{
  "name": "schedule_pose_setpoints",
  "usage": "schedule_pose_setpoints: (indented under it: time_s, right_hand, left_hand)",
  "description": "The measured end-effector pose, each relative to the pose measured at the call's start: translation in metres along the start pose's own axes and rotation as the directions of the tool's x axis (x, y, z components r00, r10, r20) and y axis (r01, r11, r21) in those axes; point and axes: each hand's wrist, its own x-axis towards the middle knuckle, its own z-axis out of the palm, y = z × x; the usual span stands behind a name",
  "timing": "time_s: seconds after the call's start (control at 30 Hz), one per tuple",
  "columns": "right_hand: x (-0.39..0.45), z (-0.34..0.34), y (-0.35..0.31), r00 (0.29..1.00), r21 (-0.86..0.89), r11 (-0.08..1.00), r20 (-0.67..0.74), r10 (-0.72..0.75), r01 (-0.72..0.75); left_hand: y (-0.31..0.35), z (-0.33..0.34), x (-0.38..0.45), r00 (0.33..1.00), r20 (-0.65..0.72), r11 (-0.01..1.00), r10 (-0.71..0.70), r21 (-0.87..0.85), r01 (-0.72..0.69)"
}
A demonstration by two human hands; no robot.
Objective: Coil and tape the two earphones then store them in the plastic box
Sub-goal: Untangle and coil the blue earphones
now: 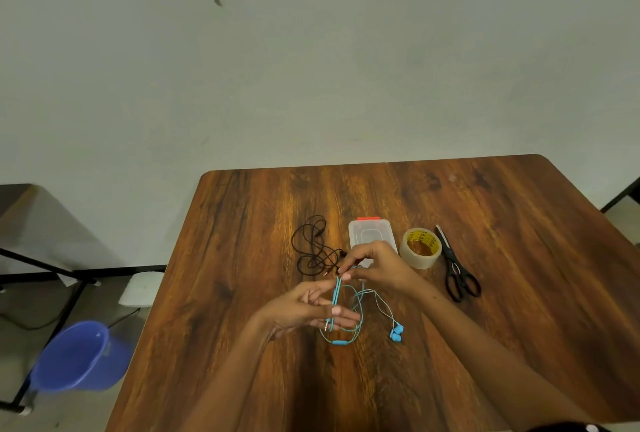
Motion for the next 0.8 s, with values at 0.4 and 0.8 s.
schedule_pose_setpoints:
  time_s: [0.4, 0.8]
  right_hand:
    - [-0.011, 0.020, 0.022, 0.986, 0.273, 0.950, -0.037, 0.164, -0.148]
    - [-0.029, 0.074, 0.021, 0.952, 0.223, 0.926, 0.066, 0.297, -0.305]
  left_hand:
    - [0.001, -0.005, -0.003, 0.999, 0.040, 0.992, 0.037, -0.120, -0.032]
    - [-0.002, -0.012, 0.007, 0.917, -0.386, 0.959, 0.100, -0.210, -0.193]
